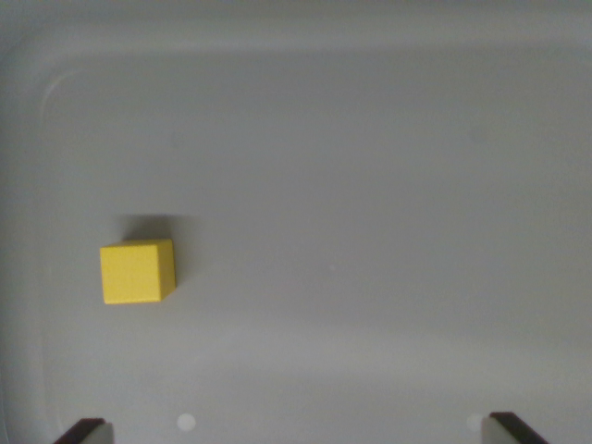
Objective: Pick yellow cube
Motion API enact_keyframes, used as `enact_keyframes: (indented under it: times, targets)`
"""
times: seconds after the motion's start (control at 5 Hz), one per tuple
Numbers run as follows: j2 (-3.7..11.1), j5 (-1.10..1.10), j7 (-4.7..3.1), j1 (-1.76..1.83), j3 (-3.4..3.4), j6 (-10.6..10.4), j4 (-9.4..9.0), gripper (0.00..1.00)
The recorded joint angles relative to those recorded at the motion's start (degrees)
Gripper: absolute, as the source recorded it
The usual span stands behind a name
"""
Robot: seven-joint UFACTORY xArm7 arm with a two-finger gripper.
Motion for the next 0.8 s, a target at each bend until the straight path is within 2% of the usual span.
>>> enact_keyframes:
  times: [0.2, 0.4, 0.6, 0.8]
  targets:
    - [0.0, 0.0, 0.0, 0.0, 0.0, 0.0, 0.0, 0.0]
    - [0.55, -0.17, 0.39, 0.31, 0.15, -1.12, -0.65, 0.0]
    - [0.55, -0.17, 0.39, 0.31, 0.15, -1.12, -0.65, 0.0]
    - [1.24, -0.39, 0.89, 0.7, 0.35, -2.53, -1.47, 0.0]
